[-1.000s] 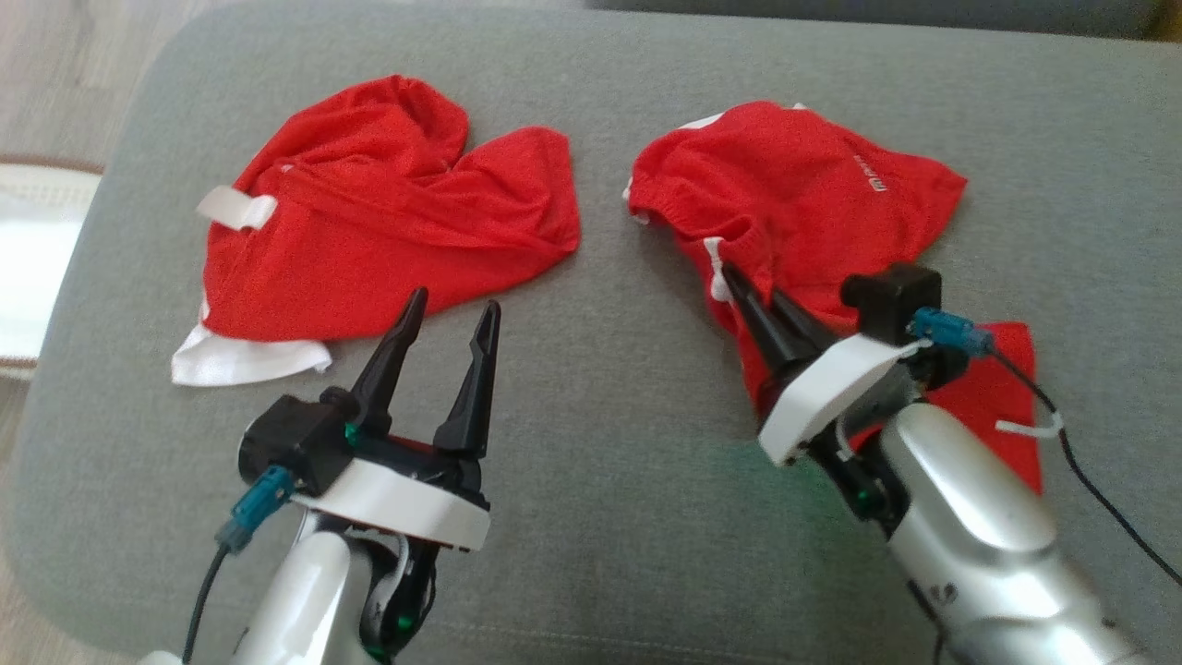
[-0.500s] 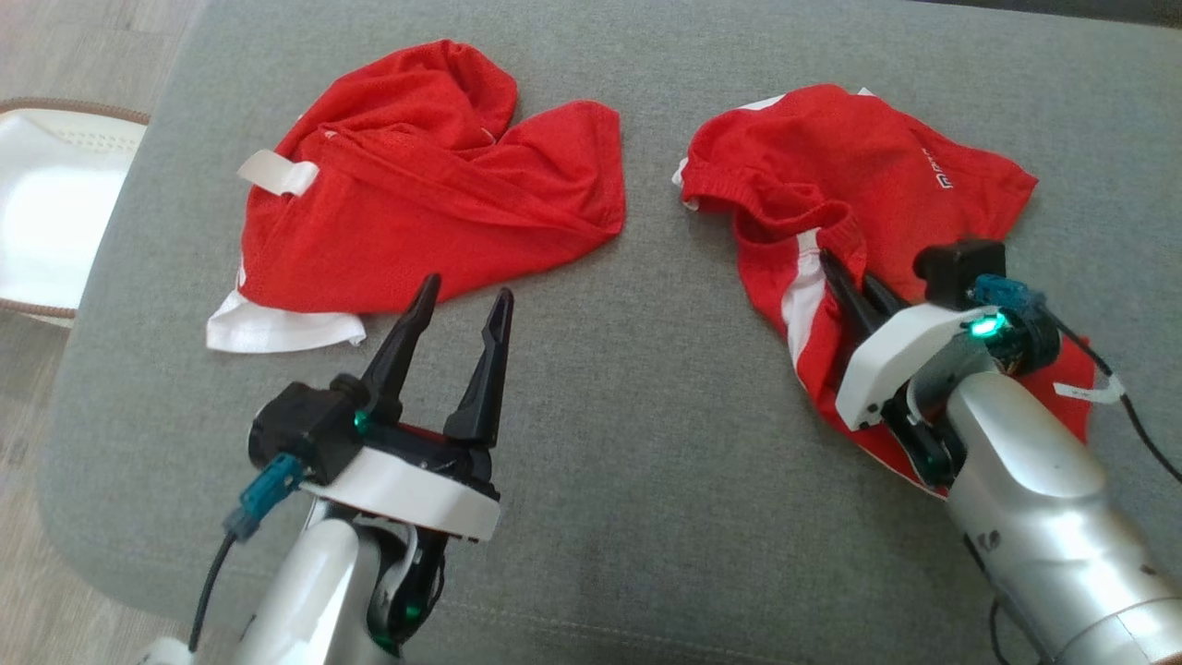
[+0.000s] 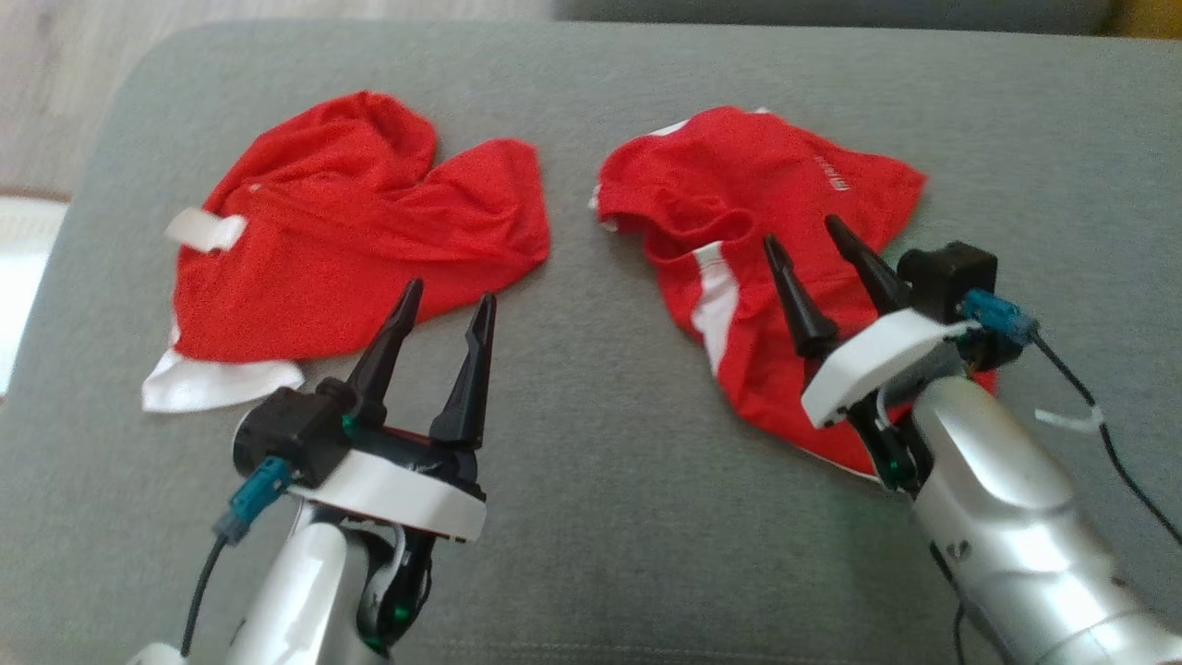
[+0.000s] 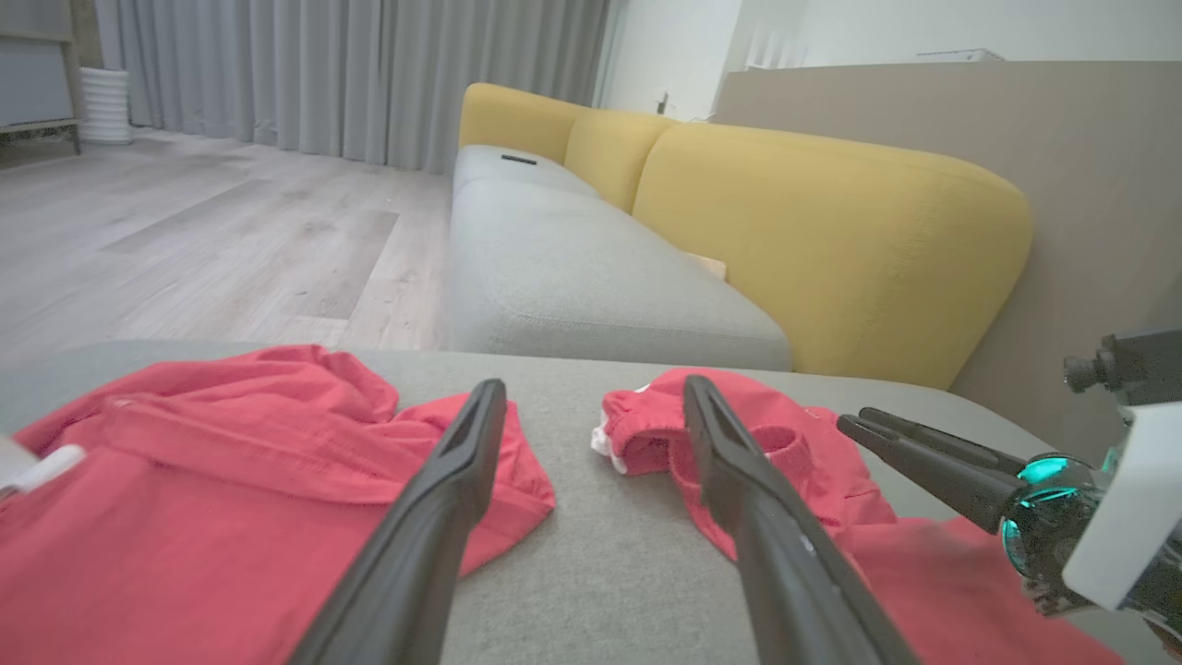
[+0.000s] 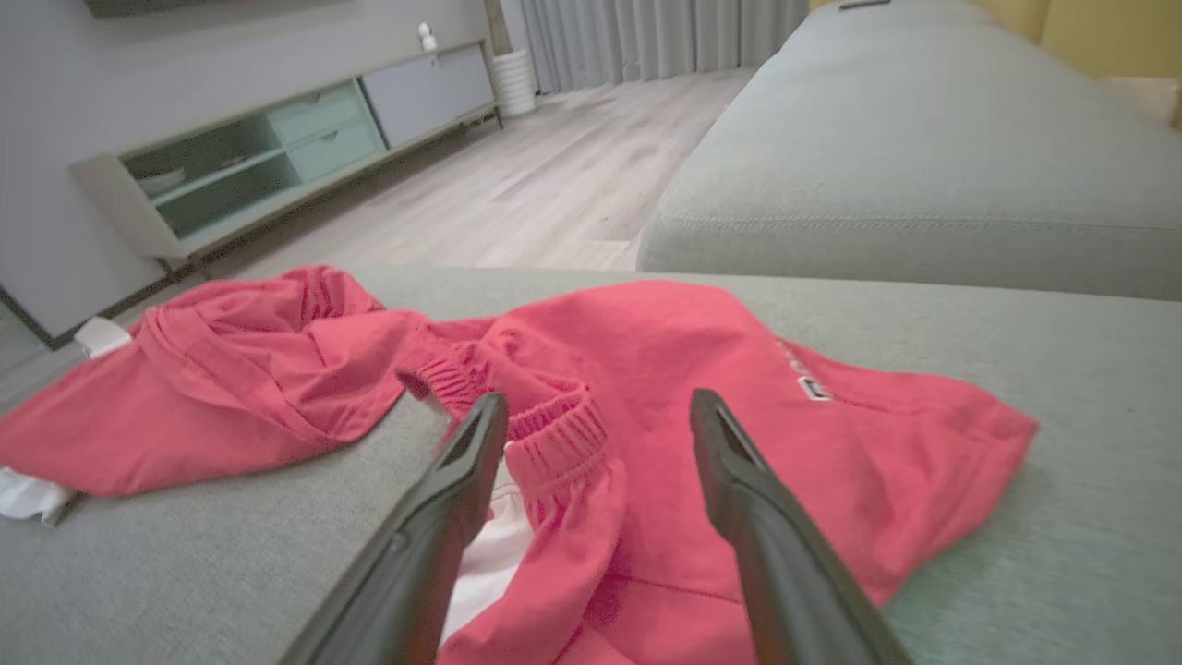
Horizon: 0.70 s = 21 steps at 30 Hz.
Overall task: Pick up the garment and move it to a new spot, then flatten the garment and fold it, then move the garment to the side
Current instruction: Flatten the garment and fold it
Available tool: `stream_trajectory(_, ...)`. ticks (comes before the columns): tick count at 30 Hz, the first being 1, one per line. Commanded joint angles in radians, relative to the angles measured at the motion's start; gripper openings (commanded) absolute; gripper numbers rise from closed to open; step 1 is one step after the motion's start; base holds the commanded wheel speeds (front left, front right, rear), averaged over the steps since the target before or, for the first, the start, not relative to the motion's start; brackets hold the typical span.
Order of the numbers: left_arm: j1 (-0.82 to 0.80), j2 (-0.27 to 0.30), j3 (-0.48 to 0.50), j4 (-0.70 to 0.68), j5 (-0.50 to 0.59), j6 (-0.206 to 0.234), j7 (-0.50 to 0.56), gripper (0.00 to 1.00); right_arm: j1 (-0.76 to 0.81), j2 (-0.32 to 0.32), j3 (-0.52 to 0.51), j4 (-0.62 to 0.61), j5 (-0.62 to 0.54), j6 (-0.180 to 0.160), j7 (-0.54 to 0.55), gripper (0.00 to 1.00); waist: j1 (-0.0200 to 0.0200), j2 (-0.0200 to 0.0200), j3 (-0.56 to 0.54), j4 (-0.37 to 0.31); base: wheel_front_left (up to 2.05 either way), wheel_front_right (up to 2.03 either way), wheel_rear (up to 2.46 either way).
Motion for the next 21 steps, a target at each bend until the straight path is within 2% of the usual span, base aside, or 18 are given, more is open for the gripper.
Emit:
stream_trajectory(1, -0.019, 0.003, 0.041, -0.031, 0.010, -0.002, -0.005, 1.00, 0.025, 0.017, 0.004, -0.039, 0.008, -0.001, -0.019, 1.00, 0.0000, 0.0000, -0.030, -0.038, 0.00, 0.00, 0.00)
stream_trajectory(7, -0.012, 0.003, 0.084, -0.039, 0.027, -0.006, -0.005, 1.00, 0.151, 0.017, -0.120, -0.201, -0.030, -0.001, -0.045, 1.00, 0.0000, 0.0000, -0.065, -0.129, 0.00, 0.00, 0.00)
stream_trajectory(15, -0.012, 0.003, 0.126, -0.038, 0.036, -0.013, -0.005, 1.00, 0.402, 0.084, -0.366, -0.453, -0.158, -0.001, -0.048, 1.00, 0.0000, 0.0000, -0.078, -0.208, 0.00, 0.00, 0.00)
stream_trajectory(21, -0.038, 0.008, 0.122, 0.015, 0.069, -0.021, -0.005, 1.00, 0.495, 0.106, -0.402, -0.516, -0.214, -0.001, -0.048, 1.00, 0.0000, 0.0000, -0.052, -0.243, 0.00, 0.00, 0.00)
